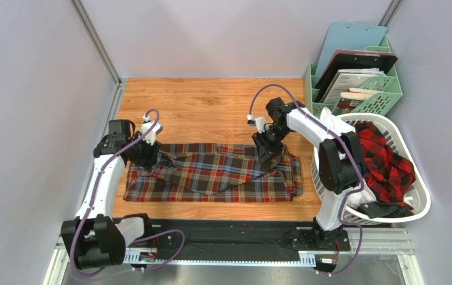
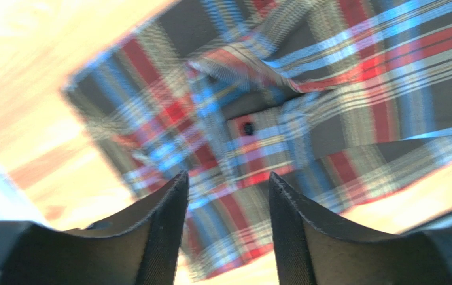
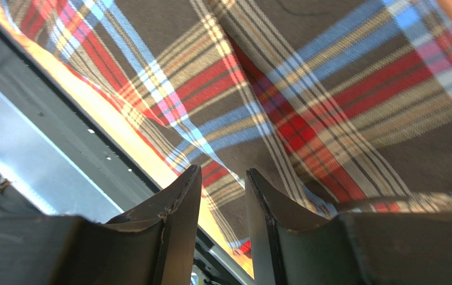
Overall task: Fold and stack the long sleeve shirts
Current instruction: Fold the shirt
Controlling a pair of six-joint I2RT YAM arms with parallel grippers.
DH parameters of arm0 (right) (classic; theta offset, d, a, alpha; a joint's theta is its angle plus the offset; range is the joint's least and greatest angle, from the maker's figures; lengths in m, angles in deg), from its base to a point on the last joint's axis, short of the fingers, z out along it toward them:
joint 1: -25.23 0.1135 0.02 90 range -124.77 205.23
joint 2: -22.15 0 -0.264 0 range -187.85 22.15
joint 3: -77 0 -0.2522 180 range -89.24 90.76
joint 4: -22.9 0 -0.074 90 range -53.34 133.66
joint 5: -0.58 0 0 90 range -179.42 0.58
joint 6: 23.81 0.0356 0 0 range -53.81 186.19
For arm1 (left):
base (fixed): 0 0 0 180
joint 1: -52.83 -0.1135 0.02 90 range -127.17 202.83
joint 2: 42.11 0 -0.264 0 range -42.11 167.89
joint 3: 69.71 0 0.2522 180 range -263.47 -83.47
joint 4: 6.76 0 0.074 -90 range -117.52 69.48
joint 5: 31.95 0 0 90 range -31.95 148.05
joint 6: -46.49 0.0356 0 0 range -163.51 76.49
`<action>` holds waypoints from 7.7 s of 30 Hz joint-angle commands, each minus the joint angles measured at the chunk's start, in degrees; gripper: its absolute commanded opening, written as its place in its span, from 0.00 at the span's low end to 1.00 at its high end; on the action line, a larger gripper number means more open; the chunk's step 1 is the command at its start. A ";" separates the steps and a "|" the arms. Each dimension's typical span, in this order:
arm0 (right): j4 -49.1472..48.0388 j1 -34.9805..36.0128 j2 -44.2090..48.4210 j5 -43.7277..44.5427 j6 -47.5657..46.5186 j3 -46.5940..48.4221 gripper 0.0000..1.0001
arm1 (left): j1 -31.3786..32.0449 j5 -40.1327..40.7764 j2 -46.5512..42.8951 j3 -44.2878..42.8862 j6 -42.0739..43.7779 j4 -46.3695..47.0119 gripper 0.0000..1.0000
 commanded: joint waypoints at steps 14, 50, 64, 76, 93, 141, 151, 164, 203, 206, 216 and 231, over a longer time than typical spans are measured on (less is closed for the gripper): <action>-3.21 7.59 2.15 6.11 3.19 0.93 0.32 | 8.76 -5.45 14.97 -14.06 15.14 -0.69 0.60; -19.65 2.15 -12.98 34.08 -0.95 35.92 0.29 | 5.93 0.26 23.94 -10.74 36.07 -1.32 0.53; -6.90 -0.57 -4.01 14.56 7.41 23.25 0.28 | 21.23 19.26 31.33 -4.23 36.51 -5.34 0.31; -4.27 -7.08 -7.08 14.21 4.95 26.41 0.28 | 46.62 9.61 36.86 -18.09 19.03 -15.98 0.24; -8.92 -0.85 -8.84 5.06 10.57 17.54 0.24 | 41.57 -4.53 25.63 -26.12 10.74 -20.64 0.24; -4.09 -0.75 -19.65 21.77 1.07 32.57 0.24 | 49.46 6.43 42.83 -17.85 12.95 0.37 0.21; -4.26 1.53 -18.51 16.31 2.75 22.75 0.24 | 58.50 0.11 38.10 -13.11 6.37 -5.52 0.16; -8.04 6.10 -26.41 18.33 4.85 25.52 0.22 | 59.22 -0.78 37.39 -9.95 4.77 -5.61 0.14; -17.60 22.17 50.63 2.76 -34.14 -33.49 0.91 | 46.91 -12.82 -12.17 8.59 36.66 -7.81 0.98; -25.70 27.80 54.17 7.86 -40.56 -45.02 0.77 | 46.91 -10.89 -15.25 14.30 42.30 -2.73 0.96; -39.68 30.89 45.66 11.13 -48.31 -53.12 0.64 | 50.07 -6.67 -6.66 19.06 45.82 6.33 0.82; -47.24 31.50 36.34 12.62 -50.69 -55.76 0.35 | 52.45 -2.18 7.24 19.24 45.13 15.92 0.44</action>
